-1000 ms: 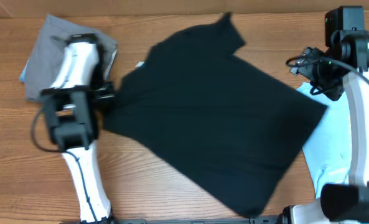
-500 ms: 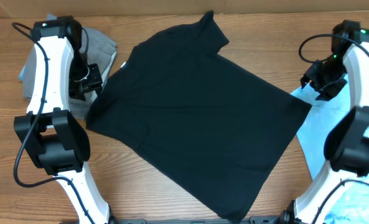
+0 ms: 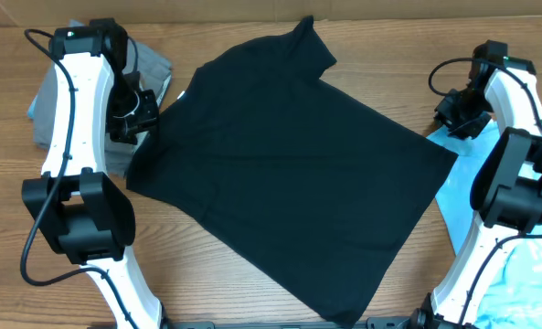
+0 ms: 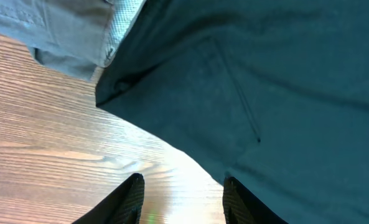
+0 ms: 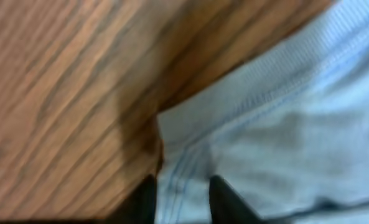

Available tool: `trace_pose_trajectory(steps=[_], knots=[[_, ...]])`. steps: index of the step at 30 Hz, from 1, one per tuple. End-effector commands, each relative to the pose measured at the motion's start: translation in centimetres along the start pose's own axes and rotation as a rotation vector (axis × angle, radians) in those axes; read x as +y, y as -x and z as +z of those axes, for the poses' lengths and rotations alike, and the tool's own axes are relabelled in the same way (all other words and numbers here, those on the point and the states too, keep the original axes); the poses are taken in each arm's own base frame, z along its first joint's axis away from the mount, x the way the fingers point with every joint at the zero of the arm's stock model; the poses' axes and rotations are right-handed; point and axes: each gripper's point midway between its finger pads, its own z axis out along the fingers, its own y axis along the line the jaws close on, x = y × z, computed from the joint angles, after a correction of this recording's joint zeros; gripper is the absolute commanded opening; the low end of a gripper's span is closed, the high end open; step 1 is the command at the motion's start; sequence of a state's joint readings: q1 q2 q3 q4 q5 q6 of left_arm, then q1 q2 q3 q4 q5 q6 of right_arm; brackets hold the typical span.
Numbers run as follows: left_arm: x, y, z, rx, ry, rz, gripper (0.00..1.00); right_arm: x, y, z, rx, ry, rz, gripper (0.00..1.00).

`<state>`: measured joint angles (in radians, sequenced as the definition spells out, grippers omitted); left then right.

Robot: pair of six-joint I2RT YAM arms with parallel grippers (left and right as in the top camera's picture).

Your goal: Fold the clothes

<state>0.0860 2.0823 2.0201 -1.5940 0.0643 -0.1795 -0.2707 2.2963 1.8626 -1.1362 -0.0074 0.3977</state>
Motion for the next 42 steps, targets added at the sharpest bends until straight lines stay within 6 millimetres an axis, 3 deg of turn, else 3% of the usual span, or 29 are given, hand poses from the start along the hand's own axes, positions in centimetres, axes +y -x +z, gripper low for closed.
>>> trace_pose_trajectory(steps=[1, 4, 9, 15, 17, 19, 21, 25, 27, 30, 34, 38, 42], knots=[[-0.6, -0.6, -1.5, -0.033, -0.020, 0.035, 0.44, -2.2, 0.7, 1.1, -0.022, -0.102, 0.056, 0.19], [-0.6, -0.9, -1.6, -0.022, -0.018, 0.035, 0.44, -4.9, 1.6, 0.9, -0.053, -0.183, 0.114, 0.09], [-0.5, -1.2, -1.6, -0.009, -0.015, 0.038, 0.43, -10.4, 3.1, 0.6, -0.048, -0.208, 0.233, 0.04], [-0.5, -1.3, -1.6, -0.008, -0.015, 0.038, 0.43, -18.8, 3.9, -0.9, -0.005, -0.216, 0.425, 0.05], [-0.5, -1.3, -1.6, -0.007, -0.016, 0.038, 0.44, -20.0, 4.4, -2.2, -0.001, -0.150, 0.439, 0.15], [-0.5, -1.2, -1.6, -0.010, -0.016, 0.038, 0.44, -19.6, 5.3, -3.5, -0.017, -0.043, 0.403, 0.36], [-0.5, -1.3, -1.8, -0.015, -0.017, 0.038, 0.44, -17.9, 6.1, -5.3, -0.048, 0.087, 0.336, 0.48], [-0.6, -1.6, -3.1, -0.053, -0.029, 0.041, 0.44, -12.3, 6.4, -9.1, -0.097, 0.352, 0.154, 0.57], [-0.7, -1.8, -4.3, -0.094, -0.038, 0.044, 0.44, -10.0, 5.6, -9.7, -0.072, 0.389, 0.118, 0.63], [-0.8, -2.4, -6.4, -0.162, -0.051, 0.049, 0.47, -7.8, 3.3, -8.6, 0.009, 0.358, 0.074, 0.69], [-0.7, -3.6, -9.3, -0.248, -0.065, 0.056, 0.53, -5.7, -0.3, -5.7, 0.111, 0.268, 0.009, 0.70], [-0.6, -4.7, -11.4, -0.317, -0.077, 0.061, 0.58, -5.0, -4.2, -1.6, 0.200, 0.150, 0.009, 0.68], [-0.6, -5.0, -11.9, -0.331, -0.080, 0.063, 0.59, -5.3, -6.2, 0.4, 0.241, 0.100, 0.028, 0.62]])
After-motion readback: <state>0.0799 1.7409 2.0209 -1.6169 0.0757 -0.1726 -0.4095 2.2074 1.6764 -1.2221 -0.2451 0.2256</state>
